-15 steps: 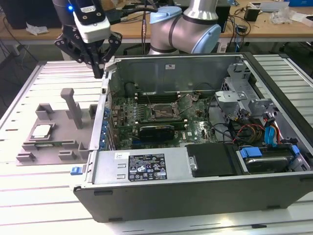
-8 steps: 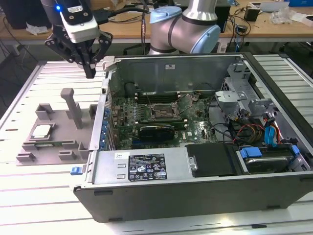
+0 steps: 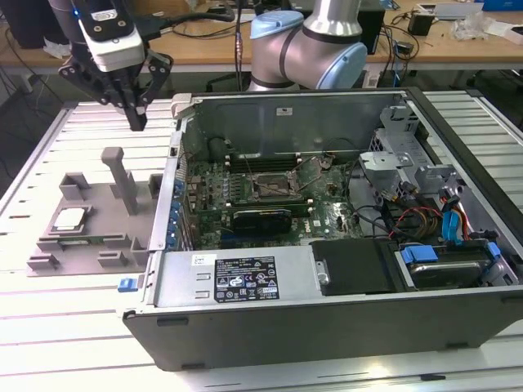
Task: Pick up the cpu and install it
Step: 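Reach for the cpu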
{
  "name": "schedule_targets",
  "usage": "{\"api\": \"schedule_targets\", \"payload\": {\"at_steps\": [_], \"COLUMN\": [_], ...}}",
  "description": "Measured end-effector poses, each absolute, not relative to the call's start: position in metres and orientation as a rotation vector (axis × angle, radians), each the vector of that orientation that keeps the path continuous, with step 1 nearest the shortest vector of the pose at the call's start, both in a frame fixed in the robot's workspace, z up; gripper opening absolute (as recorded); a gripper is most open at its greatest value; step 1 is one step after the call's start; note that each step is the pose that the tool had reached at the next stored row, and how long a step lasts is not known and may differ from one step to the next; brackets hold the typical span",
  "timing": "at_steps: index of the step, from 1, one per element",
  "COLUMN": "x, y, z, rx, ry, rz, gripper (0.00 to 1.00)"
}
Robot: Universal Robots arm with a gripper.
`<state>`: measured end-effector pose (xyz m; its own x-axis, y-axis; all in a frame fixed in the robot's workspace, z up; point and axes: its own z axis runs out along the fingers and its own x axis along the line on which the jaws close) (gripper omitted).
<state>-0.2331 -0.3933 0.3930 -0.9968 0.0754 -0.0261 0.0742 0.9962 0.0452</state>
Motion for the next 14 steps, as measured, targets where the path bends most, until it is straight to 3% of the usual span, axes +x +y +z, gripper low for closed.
{"api": "schedule_targets", "payload": {"at_steps": [14], "x": [-0.267], "y": [-0.387], "z": [0.387], "rx": [0.116], "ry": [3.110], "rz": [0.069], "gripper": [0.11]}}
